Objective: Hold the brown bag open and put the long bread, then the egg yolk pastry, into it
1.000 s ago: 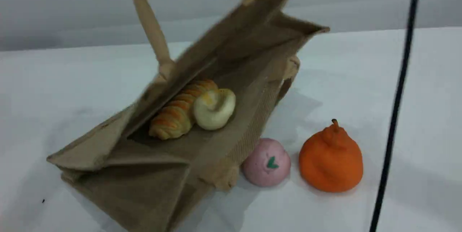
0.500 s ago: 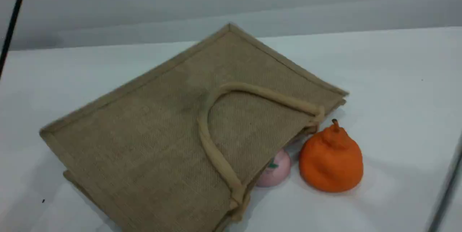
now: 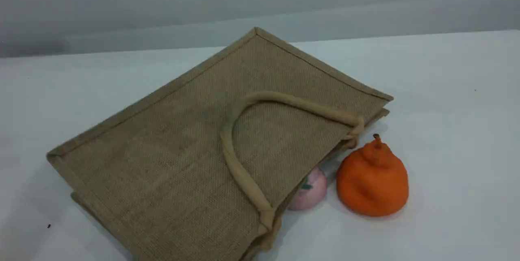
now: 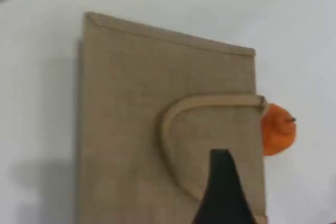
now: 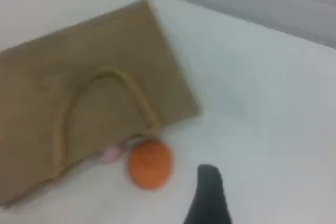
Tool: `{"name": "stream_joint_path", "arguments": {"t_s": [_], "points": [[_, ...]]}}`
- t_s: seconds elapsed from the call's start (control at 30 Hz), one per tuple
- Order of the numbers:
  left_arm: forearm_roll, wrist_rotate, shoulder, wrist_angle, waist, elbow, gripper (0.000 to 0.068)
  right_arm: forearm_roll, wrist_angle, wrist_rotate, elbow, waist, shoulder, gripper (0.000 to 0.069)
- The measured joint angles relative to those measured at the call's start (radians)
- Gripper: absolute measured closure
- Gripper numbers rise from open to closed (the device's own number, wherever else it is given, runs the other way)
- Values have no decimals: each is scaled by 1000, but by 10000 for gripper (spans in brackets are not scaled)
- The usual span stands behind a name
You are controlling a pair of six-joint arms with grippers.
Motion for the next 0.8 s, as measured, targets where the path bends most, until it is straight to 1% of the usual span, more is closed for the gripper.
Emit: {"name": "stream_joint_path", "arguments": {"t_s": [0.1,0.2,0.27,0.33,0.37,0.43,0.57,0.7,0.8], "points": [[95,-74,-76,0,0,0,232,-65,0,43,73,0,-75,211],[203,-153,-150,0,0,0,232,-69,1,57,171,0,-157,211],[258,-191,-197,0,0,0,232,-57,0,80,244,0,-221,211],[295,-224,-250,-2,0,11,232,-53,0,102,332,0,-297,211],[302,-229,-278,-3,0,23,232,-45,-4,109,369,0,-330,211],[300,-229,-329,-4,0,70,232,-28,-54,108,458,0,-418,211],[302,-240,-452,-4,0,202,232,-28,-132,107,605,0,-586,211],[304,-276,-597,-15,0,371,232,-25,-138,107,705,0,-725,211],[309,-304,-720,-84,0,507,232,-16,-141,107,745,0,-792,211]]}}
